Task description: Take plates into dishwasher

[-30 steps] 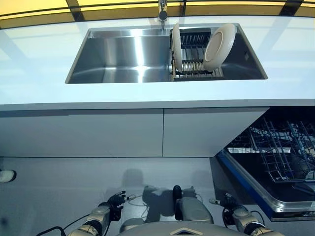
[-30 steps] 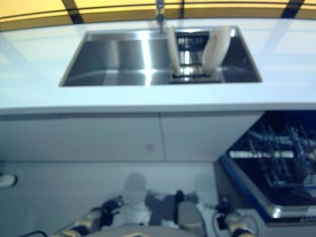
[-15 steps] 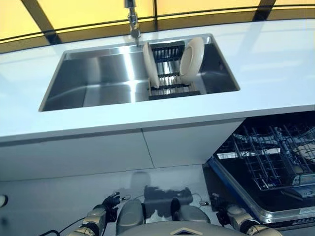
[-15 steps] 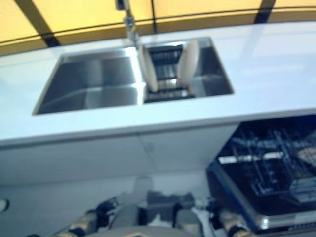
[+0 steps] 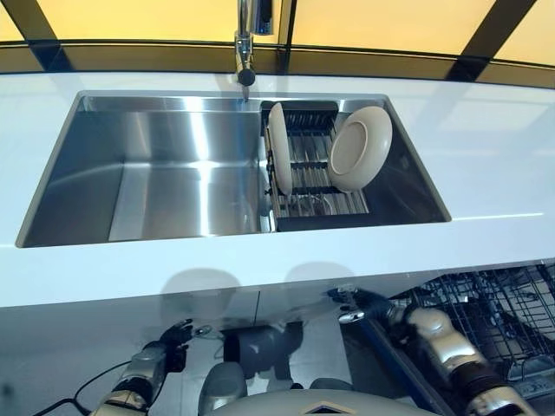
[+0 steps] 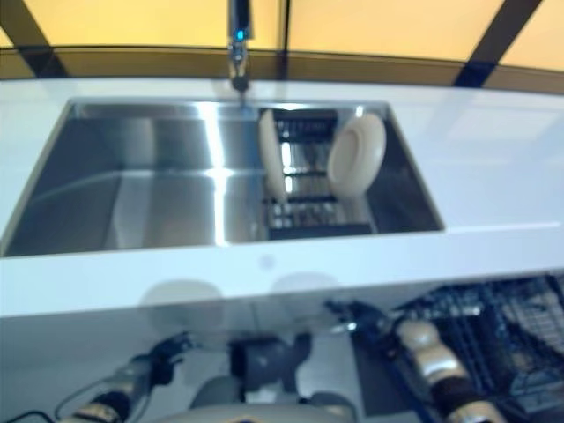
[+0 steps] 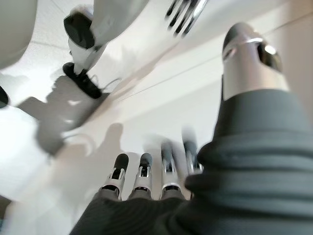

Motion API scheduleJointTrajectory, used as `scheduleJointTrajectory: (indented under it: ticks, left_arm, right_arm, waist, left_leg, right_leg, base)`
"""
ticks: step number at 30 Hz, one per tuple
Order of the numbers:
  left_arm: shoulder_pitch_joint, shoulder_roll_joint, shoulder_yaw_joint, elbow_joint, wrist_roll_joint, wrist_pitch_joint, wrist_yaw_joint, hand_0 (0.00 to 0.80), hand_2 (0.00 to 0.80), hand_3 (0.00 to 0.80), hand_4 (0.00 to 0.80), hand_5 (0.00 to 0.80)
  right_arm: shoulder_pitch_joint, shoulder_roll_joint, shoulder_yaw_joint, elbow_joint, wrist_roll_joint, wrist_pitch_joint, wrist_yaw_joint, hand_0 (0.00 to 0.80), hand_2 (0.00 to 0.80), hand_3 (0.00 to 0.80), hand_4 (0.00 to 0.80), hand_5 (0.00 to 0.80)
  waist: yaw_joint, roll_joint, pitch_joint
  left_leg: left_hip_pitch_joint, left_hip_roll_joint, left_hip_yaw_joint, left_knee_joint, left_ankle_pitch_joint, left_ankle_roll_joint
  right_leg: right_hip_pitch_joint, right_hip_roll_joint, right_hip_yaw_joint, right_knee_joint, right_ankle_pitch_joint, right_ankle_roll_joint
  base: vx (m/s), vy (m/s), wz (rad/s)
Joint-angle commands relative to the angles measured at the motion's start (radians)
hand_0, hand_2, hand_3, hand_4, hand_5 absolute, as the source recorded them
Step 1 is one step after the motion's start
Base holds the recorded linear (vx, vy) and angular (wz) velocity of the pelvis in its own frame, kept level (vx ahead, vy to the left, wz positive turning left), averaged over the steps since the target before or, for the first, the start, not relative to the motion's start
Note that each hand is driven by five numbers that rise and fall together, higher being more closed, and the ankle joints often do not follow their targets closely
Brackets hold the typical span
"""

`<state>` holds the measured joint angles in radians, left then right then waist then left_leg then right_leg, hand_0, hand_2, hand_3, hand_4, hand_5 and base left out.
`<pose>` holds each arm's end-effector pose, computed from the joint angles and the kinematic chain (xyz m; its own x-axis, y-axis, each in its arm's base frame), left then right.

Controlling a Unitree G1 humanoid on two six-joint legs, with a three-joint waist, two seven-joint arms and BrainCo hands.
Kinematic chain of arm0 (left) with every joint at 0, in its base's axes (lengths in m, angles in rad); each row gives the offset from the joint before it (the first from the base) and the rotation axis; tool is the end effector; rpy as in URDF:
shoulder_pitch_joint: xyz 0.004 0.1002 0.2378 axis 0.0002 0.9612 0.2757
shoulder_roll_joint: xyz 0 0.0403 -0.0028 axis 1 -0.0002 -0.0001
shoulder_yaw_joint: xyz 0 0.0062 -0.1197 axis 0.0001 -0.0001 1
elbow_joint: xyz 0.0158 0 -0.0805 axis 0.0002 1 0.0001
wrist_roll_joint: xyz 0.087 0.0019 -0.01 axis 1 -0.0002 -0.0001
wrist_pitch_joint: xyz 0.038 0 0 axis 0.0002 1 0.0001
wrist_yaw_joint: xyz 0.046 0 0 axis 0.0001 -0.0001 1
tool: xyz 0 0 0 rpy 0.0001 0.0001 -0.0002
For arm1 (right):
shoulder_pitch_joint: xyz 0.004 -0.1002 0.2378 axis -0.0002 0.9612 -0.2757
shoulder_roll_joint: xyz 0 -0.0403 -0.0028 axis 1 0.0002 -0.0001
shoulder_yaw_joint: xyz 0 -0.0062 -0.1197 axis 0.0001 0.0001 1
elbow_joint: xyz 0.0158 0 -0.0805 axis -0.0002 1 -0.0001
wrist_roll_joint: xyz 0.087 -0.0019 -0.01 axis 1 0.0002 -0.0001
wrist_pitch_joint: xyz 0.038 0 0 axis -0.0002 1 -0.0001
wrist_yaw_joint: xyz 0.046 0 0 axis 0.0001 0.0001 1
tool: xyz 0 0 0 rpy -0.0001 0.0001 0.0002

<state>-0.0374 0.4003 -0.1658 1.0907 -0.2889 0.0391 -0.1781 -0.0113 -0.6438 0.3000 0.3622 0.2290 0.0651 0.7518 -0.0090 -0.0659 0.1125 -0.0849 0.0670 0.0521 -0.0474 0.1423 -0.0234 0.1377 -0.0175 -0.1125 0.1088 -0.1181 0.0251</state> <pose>0.1012 0.2730 -0.0932 0.4630 0.0978 -0.8810 -0.0084 0.9943 0.1059 0.1710 -0.2692 -0.0073 0.4931 0.5943 -0.6353 -0.7480 0.6626 0.0392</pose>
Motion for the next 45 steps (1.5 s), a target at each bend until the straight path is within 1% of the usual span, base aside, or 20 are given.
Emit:
scheduleJointTrajectory:
  ticks: [1, 2, 4, 5, 6, 10, 14, 20, 26, 28, 31, 32, 34, 35, 37, 38, 39, 40, 43, 45]
  left_arm:
    - [0.014, 0.002, 0.035, 0.027, 0.018, -0.014, -0.021, 0.000, 0.000, 0.000, 0.000, 0.000]
    - [0.021, 0.002, 0.042, 0.028, 0.030, -0.017, -0.024, 0.000, 0.000, 0.000, 0.000, 0.000]
    - [0.026, 0.002, 0.047, 0.031, 0.042, -0.020, -0.027, 0.000, 0.000, 0.000, 0.000, 0.000]
    - [0.031, -0.001, 0.052, 0.032, 0.055, -0.021, -0.026, 0.000, 0.000, 0.000, 0.000, 0.000]
    - [0.035, -0.004, 0.059, 0.042, 0.065, -0.023, -0.025, 0.000, 0.000, 0.000, 0.000, 0.000]
    - [0.037, -0.013, 0.069, 0.058, 0.078, -0.028, -0.028, 0.000, 0.000, 0.000, 0.000, 0.000]
    - [0.031, -0.026, 0.065, 0.076, 0.090, -0.034, -0.023, 0.000, 0.000, 0.000, 0.000, 0.000]
    - [0.019, -0.034, 0.048, 0.096, 0.096, -0.039, -0.027, 0.000, 0.000, 0.000, 0.000, 0.000]
    - [0.003, -0.046, 0.016, 0.118, 0.091, -0.044, -0.025, 0.000, 0.000, 0.000, 0.000, 0.000]
    - [-0.002, -0.053, 0.004, 0.122, 0.093, -0.046, -0.021, 0.000, 0.000, 0.000, 0.000, 0.000]
    - [-0.007, -0.055, -0.006, 0.121, 0.094, -0.037, -0.006, 0.000, 0.000, 0.000, 0.000, 0.000]
    - [-0.009, -0.049, -0.008, 0.119, 0.088, -0.036, -0.002, 0.000, 0.000, 0.000, 0.000, 0.000]
    - [-0.003, -0.043, -0.008, 0.108, 0.085, -0.031, -0.005, 0.000, 0.000, 0.000, 0.000, 0.000]
    - [0.009, -0.040, -0.016, 0.097, 0.070, -0.033, 0.005, 0.000, 0.000, 0.000, 0.000, 0.000]
    - [0.017, -0.033, -0.011, 0.081, 0.033, -0.036, 0.020, 0.000, 0.000, 0.000, 0.000, 0.000]
    - [0.013, -0.026, 0.012, 0.067, 0.038, -0.022, 0.015, 0.000, 0.000, 0.000, 0.000, 0.000]
    - [0.007, -0.023, 0.022, 0.052, 0.036, -0.007, 0.020, 0.000, 0.000, 0.000, 0.000, 0.000]
    - [0.000, -0.022, 0.027, 0.036, 0.024, 0.006, 0.026, 0.000, 0.000, 0.000, 0.000, 0.000]
    - [-0.006, -0.033, 0.027, -0.008, 0.027, 0.034, -0.004, 0.000, 0.000, 0.000, 0.000, 0.000]
    - [-0.002, -0.045, 0.013, -0.006, 0.028, 0.034, -0.001, 0.000, 0.000, 0.000, 0.000, 0.000]
  right_arm:
    - [-0.029, -0.119, -0.127, -0.209, 0.193, 0.040, 0.207, 0.000, 0.000, 0.000, 0.000, 0.000]
    - [-0.043, -0.149, -0.161, -0.269, 0.251, 0.074, 0.240, 0.000, 0.000, 0.000, 0.000, 0.000]
    - [-0.063, -0.171, -0.192, -0.304, 0.311, 0.093, 0.266, 0.000, 0.000, 0.000, 0.000, 0.000]
    - [-0.088, -0.186, -0.224, -0.345, 0.377, 0.123, 0.282, 0.000, 0.000, 0.000, 0.000, 0.000]
    - [-0.137, -0.197, -0.267, -0.369, 0.475, 0.149, 0.269, 0.000, 0.000, 0.000, 0.000, 0.000]
    - [-0.228, -0.198, -0.324, -0.366, 0.611, 0.175, 0.216, 0.000, 0.000, 0.000, 0.000, 0.000]
    - [-0.340, -0.175, -0.380, -0.261, 0.758, 0.101, 0.059, 0.000, 0.000, 0.000, 0.000, 0.000]
    - [-0.419, -0.174, -0.426, -0.178, 0.853, 0.058, -0.107, 0.000, 0.000, 0.000, 0.000, 0.000]
    - [-0.502, -0.218, -0.440, -0.104, 0.828, 0.009, -0.331, 0.000, 0.000, 0.000, 0.000, 0.000]
    - [-0.508, -0.231, -0.436, -0.104, 0.763, 0.004, -0.409, 0.000, 0.000, 0.000, 0.000, 0.000]
    - [-0.503, -0.238, -0.423, -0.106, 0.726, 0.022, -0.467, 0.000, 0.000, 0.000, 0.000, 0.000]
    - [-0.504, -0.233, -0.406, -0.110, 0.690, 0.041, -0.527, 0.000, 0.000, 0.000, 0.000, 0.000]
    - [-0.503, -0.223, -0.379, -0.121, 0.659, 0.018, -0.568, 0.000, 0.000, 0.000, 0.000, 0.000]
    - [-0.514, -0.215, -0.357, -0.118, 0.620, 0.004, -0.584, 0.000, 0.000, 0.000, 0.000, 0.000]
    - [-0.551, -0.219, -0.319, -0.097, 0.584, 0.017, -0.613, 0.000, 0.000, 0.000, 0.000, 0.000]
    - [-0.576, -0.221, -0.305, -0.062, 0.573, 0.014, -0.611, 0.000, 0.000, 0.000, 0.000, 0.000]
    - [-0.594, -0.221, -0.297, -0.034, 0.581, 0.021, -0.608, 0.000, 0.000, 0.000, 0.000, 0.000]
    - [-0.596, -0.224, -0.296, -0.029, 0.575, 0.042, -0.618, 0.000, 0.000, 0.000, 0.000, 0.000]
    - [-0.591, -0.241, -0.296, 0.004, 0.535, 0.114, -0.577, 0.000, 0.000, 0.000, 0.000, 0.000]
    - [-0.586, -0.258, -0.286, 0.023, 0.532, 0.142, -0.540, 0.000, 0.000, 0.000, 0.000, 0.000]
  waist:
    - [0.012, -0.026, -0.027]
    - [0.013, -0.032, -0.031]
    - [0.016, -0.035, -0.034]
    - [0.018, -0.038, -0.039]
    - [0.021, -0.043, -0.048]
    - [0.025, -0.045, -0.063]
    - [0.030, -0.040, -0.076]
    - [0.032, -0.032, -0.088]
    - [0.028, -0.023, -0.097]
    - [0.026, -0.024, -0.098]
    - [0.025, -0.030, -0.103]
    - [0.026, -0.035, -0.105]
    - [0.018, -0.019, -0.091]
    - [0.014, -0.007, -0.080]
    - [0.005, 0.000, -0.064]
    - [0.003, 0.004, -0.049]
    - [0.002, 0.009, -0.037]
    - [-0.004, 0.013, -0.034]
    - [0.005, 0.014, -0.042]
    - [0.006, 0.008, -0.054]
  left_leg:
    - [-0.036, 0.047, 0.042, 0.093, -0.079, -0.021]
    - [-0.034, 0.050, 0.046, 0.087, -0.079, -0.023]
    - [-0.033, 0.052, 0.050, 0.080, -0.078, -0.026]
    - [-0.034, 0.053, 0.053, 0.076, -0.077, -0.028]
    - [-0.035, 0.054, 0.057, 0.072, -0.076, -0.033]
    - [-0.032, 0.050, 0.060, 0.062, -0.079, -0.035]
    - [-0.008, 0.042, 0.067, 0.041, -0.086, -0.031]
    - [0.007, 0.031, 0.071, 0.034, -0.098, -0.023]
    - [0.030, 0.012, 0.068, 0.034, -0.116, -0.013]
    - [0.034, 0.001, 0.061, 0.033, -0.120, -0.009]
    - [0.033, -0.016, 0.060, 0.035, -0.125, 0.001]
    - [0.032, -0.029, 0.064, 0.034, -0.123, 0.008]
    - [0.050, -0.022, 0.073, 0.024, -0.126, 0.014]
    - [0.070, -0.012, 0.080, 0.015, -0.125, 0.008]
    - [0.114, 0.000, 0.084, -0.009, -0.126, -0.013]
    - [0.133, 0.008, 0.088, -0.016, -0.141, -0.015]
    - [0.140, 0.016, 0.092, -0.015, -0.147, -0.015]
    - [0.138, 0.021, 0.090, -0.010, -0.147, -0.016]
    - [0.130, 0.024, 0.093, -0.011, -0.141, -0.021]
    - [0.128, 0.021, 0.103, -0.013, -0.140, -0.025]
  right_leg:
    - [-0.059, -0.111, 0.039, 0.024, 0.036, 0.111]
    - [-0.057, -0.110, 0.039, 0.020, 0.039, 0.113]
    - [-0.053, -0.108, 0.039, 0.015, 0.038, 0.115]
    - [-0.048, -0.108, 0.037, 0.010, 0.036, 0.115]
    - [-0.043, -0.110, 0.037, 0.004, 0.037, 0.119]
    - [-0.034, -0.118, 0.034, -0.006, 0.044, 0.126]
    - [-0.038, -0.135, 0.029, -0.004, 0.069, 0.144]
    - [-0.038, -0.147, 0.024, -0.006, 0.089, 0.152]
    - [-0.042, -0.154, 0.027, 0.003, 0.110, 0.155]
    - [-0.043, -0.161, 0.037, 0.010, 0.132, 0.156]
    - [-0.036, -0.174, 0.044, 0.016, 0.168, 0.161]
    - [-0.041, -0.188, 0.061, 0.059, 0.229, 0.166]
    - [-0.108, -0.184, 0.076, 0.175, 0.275, 0.164]
    - [-0.153, -0.185, 0.053, 0.156, 0.261, 0.158]
    - [-0.193, -0.184, -0.023, 0.040, 0.241, 0.149]
    - [-0.221, -0.185, -0.056, 0.050, 0.233, 0.143]
    - [-0.236, -0.182, -0.053, 0.065, 0.229, 0.138]
    - [-0.229, -0.159, -0.043, 0.036, 0.192, 0.135]
    - [-0.175, -0.145, -0.080, -0.030, 0.148, 0.125]
    - [-0.150, -0.140, -0.088, -0.067, 0.146, 0.122]
  base:
    - [0.064, -0.054, -0.07]
    - [0.052, -0.041, -0.10]
    - [0.039, -0.017, -0.12]
    - [0.066, 0.005, -0.20]
    - [0.064, 0.016, -0.21]
    - [0.052, 0.039, -0.24]
    - [0.034, 0.044, 0.05]
    - [0.015, 0.021, 0.22]
    - [0.031, 0.043, 0.05]
    - [0.051, 0.047, -0.14]
    - [0.015, 0.011, -0.01]
    - [-0.033, -0.012, -0.08]
    - [0.005, 0.006, -0.24]
    - [0.074, -0.007, -0.37]
    - [0.087, -0.066, -0.41]
    - [0.029, -0.094, -0.33]
    - [-0.010, -0.082, -0.15]
    - [-0.019, -0.066, 0.00]
    - [-0.014, -0.028, 0.37]
    - [0.026, -0.004, 0.48]
